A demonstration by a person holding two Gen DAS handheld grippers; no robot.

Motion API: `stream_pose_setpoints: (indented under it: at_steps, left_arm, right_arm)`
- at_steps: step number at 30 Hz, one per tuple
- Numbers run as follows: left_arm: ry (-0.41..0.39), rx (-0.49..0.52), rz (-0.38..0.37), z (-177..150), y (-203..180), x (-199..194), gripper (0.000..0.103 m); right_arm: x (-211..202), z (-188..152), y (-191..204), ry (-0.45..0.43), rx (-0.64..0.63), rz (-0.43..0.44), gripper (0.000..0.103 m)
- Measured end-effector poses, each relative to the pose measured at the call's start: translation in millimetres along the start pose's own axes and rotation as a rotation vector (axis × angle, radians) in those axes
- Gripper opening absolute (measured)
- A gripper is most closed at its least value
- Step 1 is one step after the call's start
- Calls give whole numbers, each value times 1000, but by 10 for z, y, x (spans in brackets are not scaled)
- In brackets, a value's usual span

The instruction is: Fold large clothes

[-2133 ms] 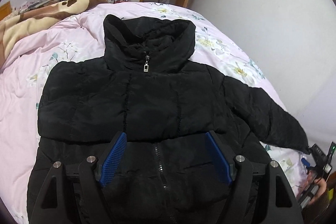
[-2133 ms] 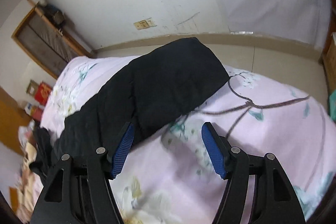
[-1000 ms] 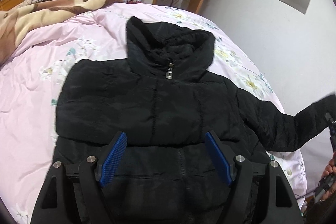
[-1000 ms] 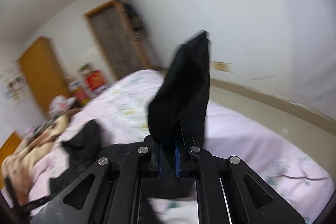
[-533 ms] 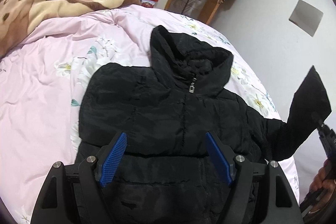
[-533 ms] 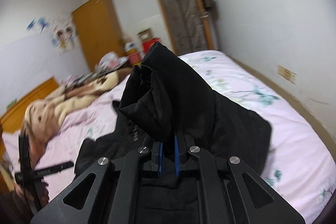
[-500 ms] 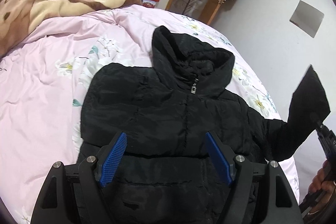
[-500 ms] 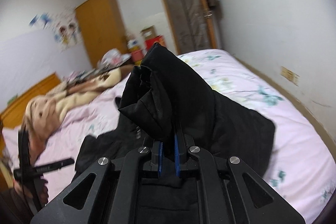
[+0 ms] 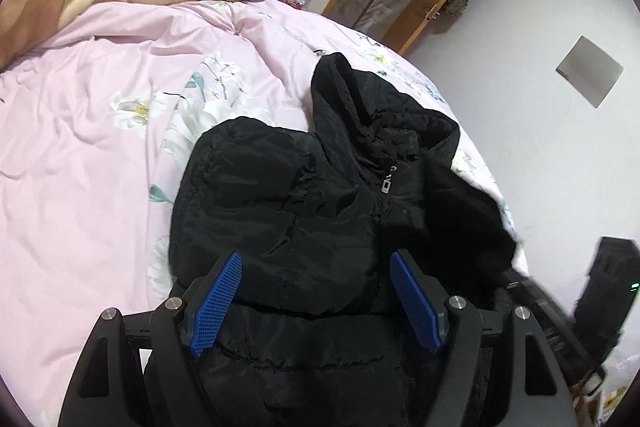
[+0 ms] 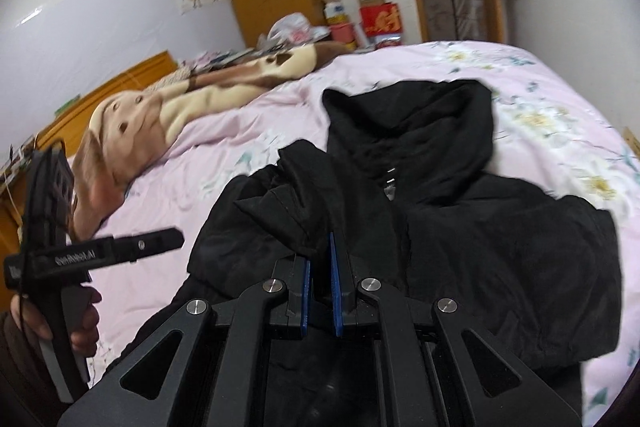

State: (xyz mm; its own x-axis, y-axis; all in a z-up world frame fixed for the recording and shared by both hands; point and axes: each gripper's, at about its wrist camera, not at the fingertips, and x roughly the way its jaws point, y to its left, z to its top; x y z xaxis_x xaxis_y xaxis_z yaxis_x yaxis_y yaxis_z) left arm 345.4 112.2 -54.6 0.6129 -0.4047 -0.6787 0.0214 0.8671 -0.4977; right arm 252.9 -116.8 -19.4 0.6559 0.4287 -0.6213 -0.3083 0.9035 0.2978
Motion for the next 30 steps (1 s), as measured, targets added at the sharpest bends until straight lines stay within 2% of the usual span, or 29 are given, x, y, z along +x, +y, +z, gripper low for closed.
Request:
stream_pose_setpoints:
  at_steps: [5, 9, 12, 13, 14, 15, 16, 17, 18, 21, 23, 28, 29, 30]
  left_arm:
    - [21, -23, -50, 67, 45, 114, 84]
    - [69, -18, -129, 124, -48, 310, 85]
    - [104, 18, -126, 160, -180, 461, 90]
    - [123, 22, -146, 167, -216, 521, 90]
    - [153, 13, -171, 174, -245, 598, 90]
    - [184, -10, -201, 181, -261, 692, 90]
    - [207, -15, -186, 185, -289, 774, 90]
    - [214, -4, -160, 184, -313, 812, 90]
    - [220, 20, -133, 182, -361, 868, 90]
    - [264, 9, -145, 134, -422, 1025, 90]
    - [285, 3, -91, 101, -455, 1130, 90]
    - [283, 13, -14, 29, -606, 1232, 90]
    - [283, 15, 13, 28, -620, 1234, 79]
    - [276, 30, 45, 27, -672, 1248, 58]
  right_arm:
    - [270, -98, 59, 46, 12, 20, 8]
    - [383, -175, 12, 95, 41, 32, 10]
    - [386, -187, -4, 109, 56, 37, 22]
    - [366, -191, -25, 110, 60, 42, 29]
    - [343, -196, -45, 108, 65, 46, 41]
    - [290, -200, -77, 100, 76, 52, 49]
    - [250, -204, -99, 91, 84, 58, 65]
    - [205, -209, -123, 80, 91, 64, 73]
    - [138, -217, -164, 68, 102, 69, 73]
    - [-125, -255, -326, 35, 137, 63, 73]
    - [-304, -282, -468, 18, 170, 43, 73]
    - [-744, -348, -865, -26, 238, -82, 73]
    - [-821, -360, -931, -31, 244, -122, 73]
    - [-905, -376, -996, -41, 249, -156, 73]
